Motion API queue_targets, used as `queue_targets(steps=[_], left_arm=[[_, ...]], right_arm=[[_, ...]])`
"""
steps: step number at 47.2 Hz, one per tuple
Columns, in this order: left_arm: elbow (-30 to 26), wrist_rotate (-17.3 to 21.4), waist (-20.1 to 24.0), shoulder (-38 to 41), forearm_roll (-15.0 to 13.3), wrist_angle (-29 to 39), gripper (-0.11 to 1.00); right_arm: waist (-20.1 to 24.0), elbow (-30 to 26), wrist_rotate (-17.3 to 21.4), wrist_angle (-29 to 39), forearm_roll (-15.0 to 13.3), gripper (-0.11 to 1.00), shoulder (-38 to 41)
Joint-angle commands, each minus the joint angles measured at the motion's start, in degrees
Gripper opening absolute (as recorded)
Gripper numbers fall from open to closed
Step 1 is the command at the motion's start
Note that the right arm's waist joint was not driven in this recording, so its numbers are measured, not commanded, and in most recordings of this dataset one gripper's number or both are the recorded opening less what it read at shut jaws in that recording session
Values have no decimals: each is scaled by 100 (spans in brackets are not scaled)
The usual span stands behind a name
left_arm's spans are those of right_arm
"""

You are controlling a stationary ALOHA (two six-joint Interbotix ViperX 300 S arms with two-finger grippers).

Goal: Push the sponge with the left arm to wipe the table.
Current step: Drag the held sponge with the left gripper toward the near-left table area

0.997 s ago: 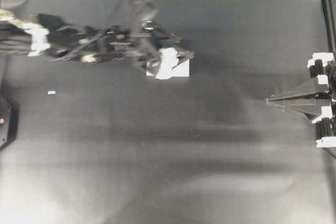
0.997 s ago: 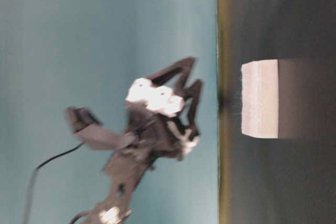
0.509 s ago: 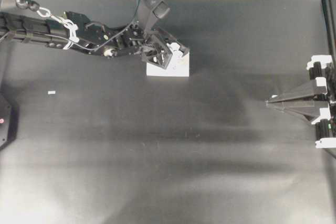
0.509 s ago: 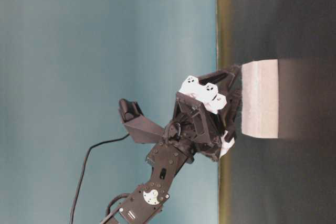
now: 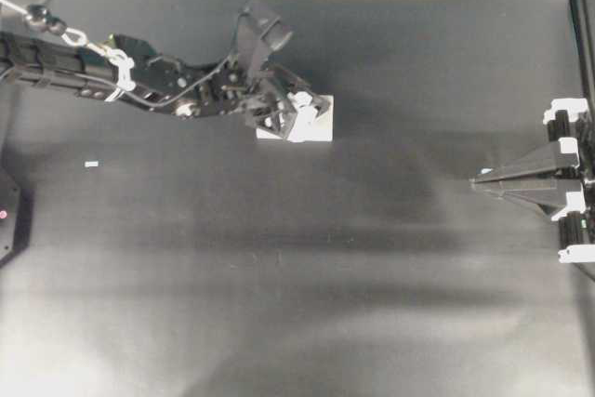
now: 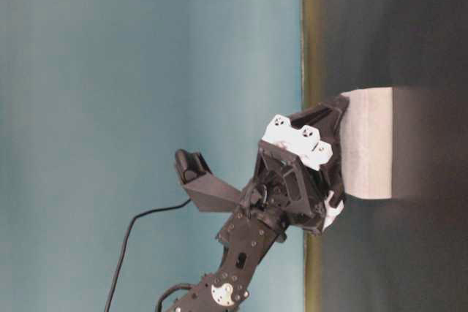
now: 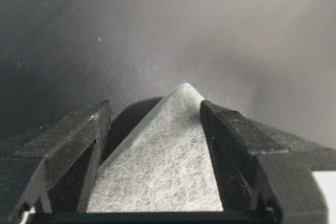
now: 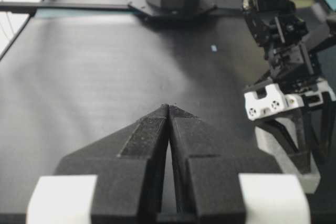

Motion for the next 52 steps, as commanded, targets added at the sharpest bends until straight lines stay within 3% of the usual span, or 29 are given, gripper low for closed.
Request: queue_targets(steps=[1,16,40,52], left_arm=[[97,-9,-114,-114,18,35,65],[510,-62,-334,-466,18,62,61],[1784,-861,-1037,-1433,18,-246,61],[2241,-1072,-1547,-1793,18,-255,61]], right_arm=[[0,-26,26,-53,9,0,26],[0,26,35,-53,9,0,18],[0,26,44,-44,9,0,-9],[0,26,44,-26,18,0,-18]])
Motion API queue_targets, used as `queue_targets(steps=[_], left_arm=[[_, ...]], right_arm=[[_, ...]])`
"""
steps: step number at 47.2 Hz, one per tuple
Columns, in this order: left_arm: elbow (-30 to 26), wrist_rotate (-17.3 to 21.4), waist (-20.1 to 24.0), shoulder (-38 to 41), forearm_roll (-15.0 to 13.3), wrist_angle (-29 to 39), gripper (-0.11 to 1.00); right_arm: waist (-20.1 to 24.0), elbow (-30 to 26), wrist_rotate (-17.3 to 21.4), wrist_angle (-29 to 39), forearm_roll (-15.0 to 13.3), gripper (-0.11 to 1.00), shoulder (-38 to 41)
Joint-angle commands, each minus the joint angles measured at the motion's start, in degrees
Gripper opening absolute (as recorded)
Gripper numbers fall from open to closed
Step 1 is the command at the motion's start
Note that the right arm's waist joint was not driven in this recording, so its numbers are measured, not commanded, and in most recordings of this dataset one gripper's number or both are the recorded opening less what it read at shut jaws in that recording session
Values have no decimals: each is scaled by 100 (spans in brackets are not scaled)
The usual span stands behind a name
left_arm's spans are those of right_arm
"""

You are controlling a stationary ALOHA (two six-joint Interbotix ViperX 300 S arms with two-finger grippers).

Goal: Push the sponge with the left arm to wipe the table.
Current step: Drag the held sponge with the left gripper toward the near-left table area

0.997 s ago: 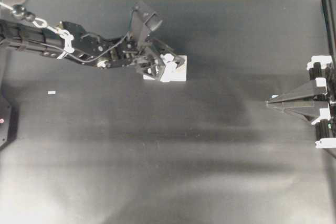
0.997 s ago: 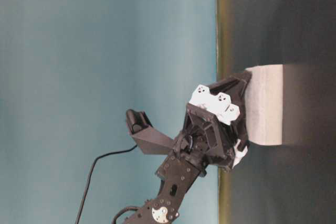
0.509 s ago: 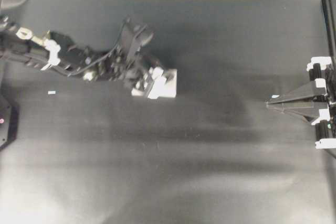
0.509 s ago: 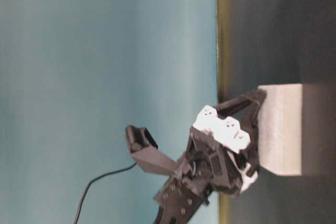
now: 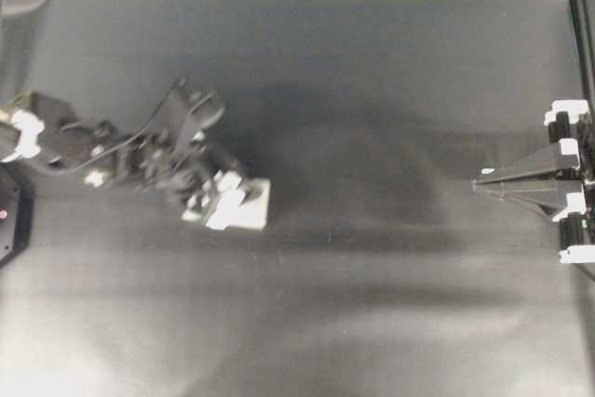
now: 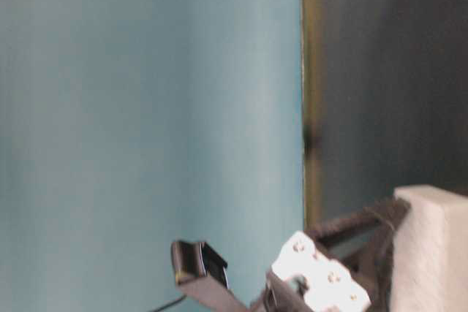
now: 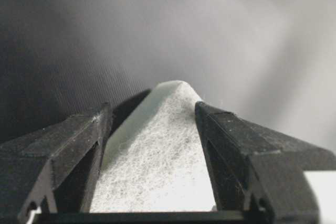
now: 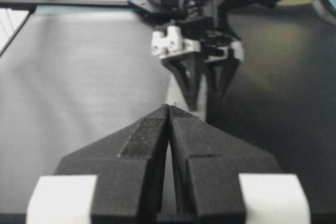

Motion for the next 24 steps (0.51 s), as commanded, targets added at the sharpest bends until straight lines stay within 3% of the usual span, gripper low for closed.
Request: queue_targets(steps=[1,24], left_arm=[[53,-70,-246,-149,18,-53,61],[211,-606,-1125,-167,18,-18,61]], right_arm=[[0,-44,44,-44,18,0,18],[0,-35,44,-26,62,0,0]])
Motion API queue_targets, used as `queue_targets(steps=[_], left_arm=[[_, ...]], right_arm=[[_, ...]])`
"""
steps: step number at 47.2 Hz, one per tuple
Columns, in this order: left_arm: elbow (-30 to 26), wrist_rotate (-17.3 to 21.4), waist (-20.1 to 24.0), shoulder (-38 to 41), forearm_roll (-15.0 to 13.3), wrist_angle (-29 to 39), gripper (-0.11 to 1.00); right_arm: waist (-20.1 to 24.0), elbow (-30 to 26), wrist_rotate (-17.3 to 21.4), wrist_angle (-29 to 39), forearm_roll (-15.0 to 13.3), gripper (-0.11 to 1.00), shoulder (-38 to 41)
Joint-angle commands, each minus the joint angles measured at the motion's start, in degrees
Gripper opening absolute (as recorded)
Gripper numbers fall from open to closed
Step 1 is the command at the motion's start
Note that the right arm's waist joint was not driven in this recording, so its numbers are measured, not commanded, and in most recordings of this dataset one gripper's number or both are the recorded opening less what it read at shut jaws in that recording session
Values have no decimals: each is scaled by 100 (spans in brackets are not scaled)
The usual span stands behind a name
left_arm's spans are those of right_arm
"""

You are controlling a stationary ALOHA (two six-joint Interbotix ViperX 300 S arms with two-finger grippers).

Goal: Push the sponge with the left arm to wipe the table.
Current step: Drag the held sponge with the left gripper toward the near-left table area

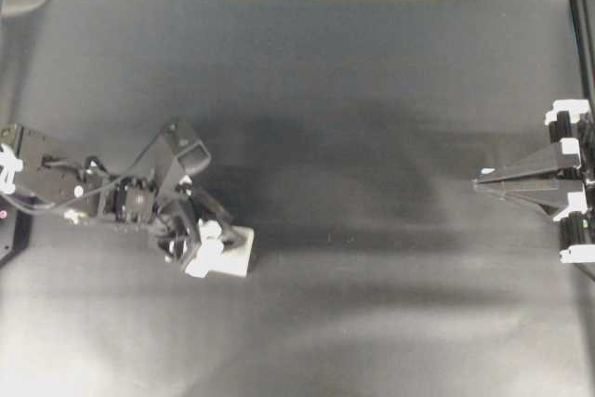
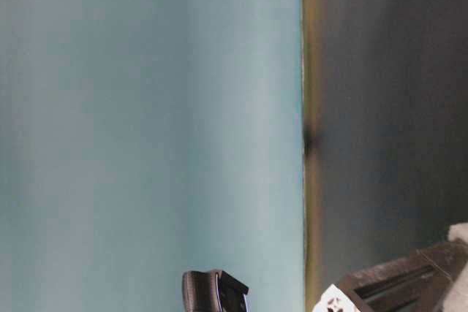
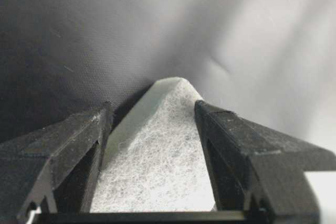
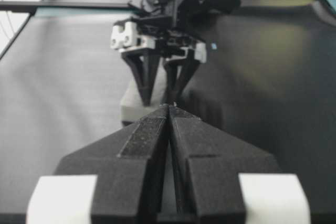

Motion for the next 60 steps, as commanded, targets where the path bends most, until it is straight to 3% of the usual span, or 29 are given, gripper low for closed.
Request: queue_targets(steps=[1,30,43,60], left_arm=[[-26,-88,-220,-79,18,-18,61],[-9,-536,-1564,-193,18,668,61],[18,-976,-2259,-396,18,712,61],[-79,-879,-2188,-413,26,703,61]], right_arm=[[0,-35,44,-26,26,0,18],[0,-35,44,-35,26,0,26],[0,-35,53,-44,35,0,26],[0,-35,53,-70,44,0,26]])
